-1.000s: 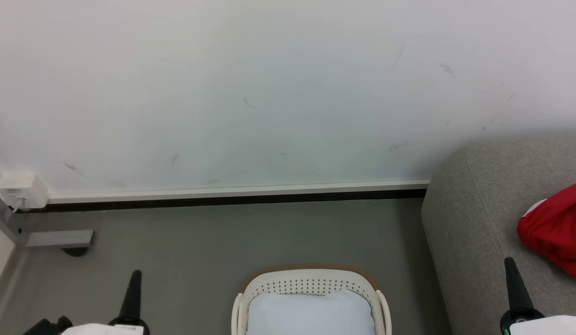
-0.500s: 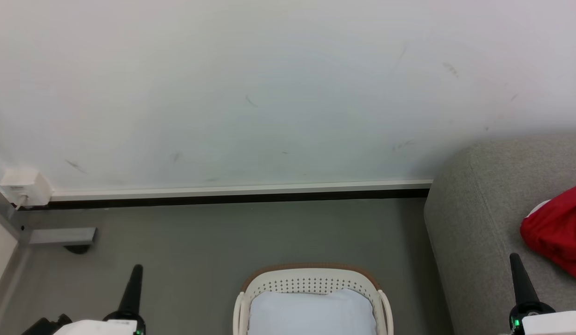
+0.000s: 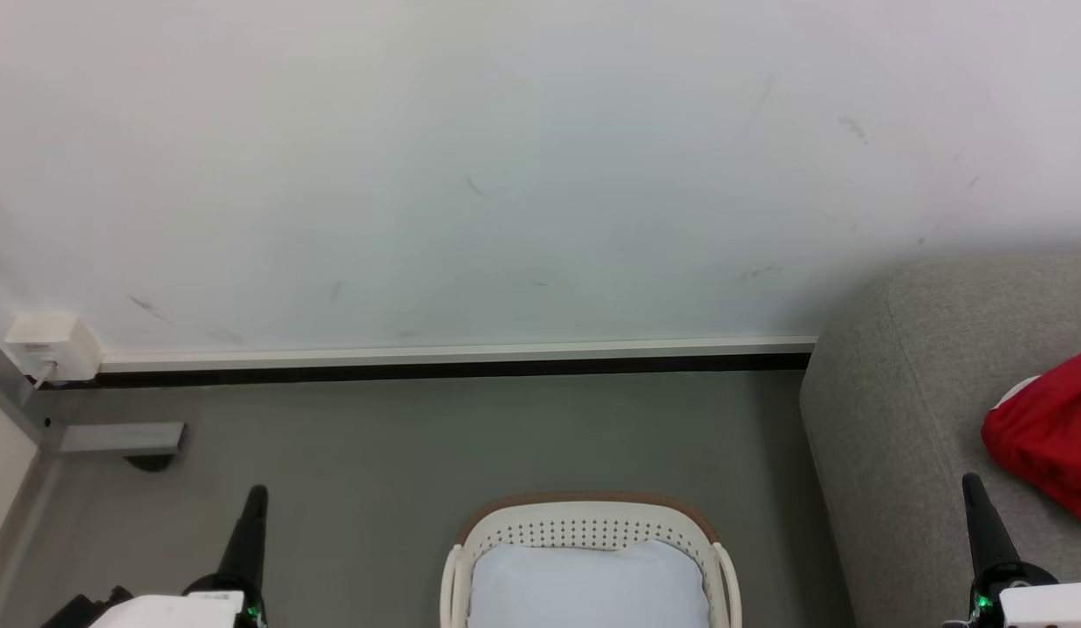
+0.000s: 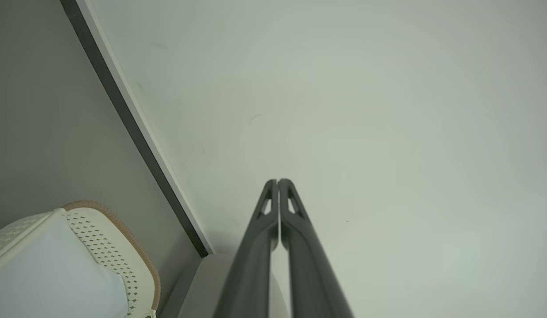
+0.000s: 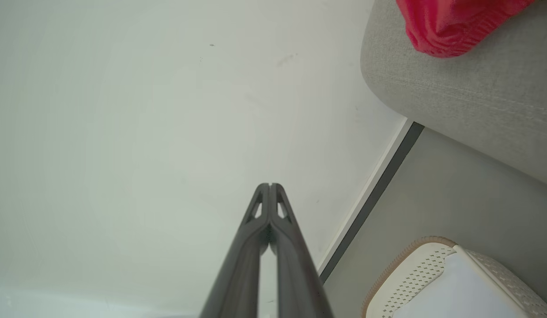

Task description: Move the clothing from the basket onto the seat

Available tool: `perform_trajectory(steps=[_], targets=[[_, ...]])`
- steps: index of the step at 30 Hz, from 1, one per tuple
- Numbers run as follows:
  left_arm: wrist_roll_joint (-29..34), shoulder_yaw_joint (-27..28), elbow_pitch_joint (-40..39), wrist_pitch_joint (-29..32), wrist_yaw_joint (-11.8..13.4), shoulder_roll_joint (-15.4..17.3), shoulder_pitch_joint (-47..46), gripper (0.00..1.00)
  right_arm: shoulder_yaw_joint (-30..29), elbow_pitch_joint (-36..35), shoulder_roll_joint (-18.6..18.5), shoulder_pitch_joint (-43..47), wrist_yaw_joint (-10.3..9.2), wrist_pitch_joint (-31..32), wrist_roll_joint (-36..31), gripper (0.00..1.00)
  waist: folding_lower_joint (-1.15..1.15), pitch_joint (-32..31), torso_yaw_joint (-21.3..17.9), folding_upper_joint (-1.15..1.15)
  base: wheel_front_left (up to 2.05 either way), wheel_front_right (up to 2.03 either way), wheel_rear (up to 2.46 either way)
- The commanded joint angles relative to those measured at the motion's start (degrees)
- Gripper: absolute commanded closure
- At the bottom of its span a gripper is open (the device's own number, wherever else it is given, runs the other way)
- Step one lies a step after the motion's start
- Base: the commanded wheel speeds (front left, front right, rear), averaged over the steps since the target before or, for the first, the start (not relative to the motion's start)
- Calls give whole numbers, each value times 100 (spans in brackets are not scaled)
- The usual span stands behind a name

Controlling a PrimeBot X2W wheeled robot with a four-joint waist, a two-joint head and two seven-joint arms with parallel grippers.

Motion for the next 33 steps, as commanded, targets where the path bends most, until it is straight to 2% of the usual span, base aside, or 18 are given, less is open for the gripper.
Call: perform_trajectory(steps=[1, 29, 33], targets=[[-105, 40, -40, 29, -21, 18, -88, 100, -34, -10, -31, -111, -9, 24, 82, 100, 0, 1, 2, 0, 0, 0, 0], [-1236, 104, -98, 332, -64, -12, -162, 100, -238, 16, 5, -174, -12, 346, 1137, 100, 0, 40, 84, 0, 0, 0, 0], [-1236, 103, -98, 339, -59, -12, -161, 100, -242, 17, 10, -175, -12, 359, 1134, 100, 0, 41, 86, 0, 0, 0, 0]])
